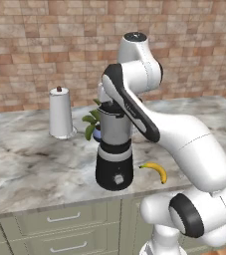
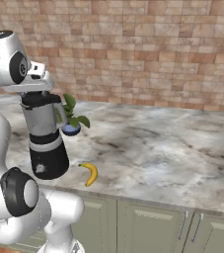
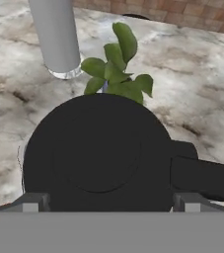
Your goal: Open the blender lid, put the banana in the blender, close the lid, and start the blender.
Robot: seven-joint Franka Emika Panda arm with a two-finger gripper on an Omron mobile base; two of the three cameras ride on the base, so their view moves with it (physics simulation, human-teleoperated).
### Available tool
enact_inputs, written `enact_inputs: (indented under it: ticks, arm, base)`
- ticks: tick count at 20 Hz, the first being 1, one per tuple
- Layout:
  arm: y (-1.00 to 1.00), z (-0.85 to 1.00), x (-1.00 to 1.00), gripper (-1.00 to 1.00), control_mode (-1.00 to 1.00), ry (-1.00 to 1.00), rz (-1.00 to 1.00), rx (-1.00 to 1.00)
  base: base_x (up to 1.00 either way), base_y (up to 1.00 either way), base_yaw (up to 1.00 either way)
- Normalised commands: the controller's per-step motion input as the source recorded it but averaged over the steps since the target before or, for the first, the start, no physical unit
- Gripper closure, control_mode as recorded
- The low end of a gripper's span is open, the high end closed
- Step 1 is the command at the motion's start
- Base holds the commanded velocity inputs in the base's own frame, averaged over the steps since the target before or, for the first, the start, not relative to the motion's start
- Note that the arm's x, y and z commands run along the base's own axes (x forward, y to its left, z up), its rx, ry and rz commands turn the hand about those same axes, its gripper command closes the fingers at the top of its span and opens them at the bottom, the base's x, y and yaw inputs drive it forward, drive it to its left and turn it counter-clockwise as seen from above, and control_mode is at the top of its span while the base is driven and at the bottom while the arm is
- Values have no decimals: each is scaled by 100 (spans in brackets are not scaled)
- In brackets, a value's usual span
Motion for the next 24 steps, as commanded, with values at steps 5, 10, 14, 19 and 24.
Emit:
enact_inputs:
  ticks: [5, 10, 14, 19, 24]
  arm:
    - [1, 0, 20, -100, -100, 0, 0, 0]
    - [12, 0, 6, -100, -100, 0, 0, 0]
    - [8, -1, 8, -100, -100, 0, 0, 0]
    - [0, -8, 0, -100, -100, 0, 0, 0]
    - [0, -26, 0, 100, -100, 0, 0, 0]
  base:
    - [0, 0, 0]
    - [0, 0, 0]
    - [0, 0, 0]
    - [0, 0, 0]
    - [0, 0, 0]
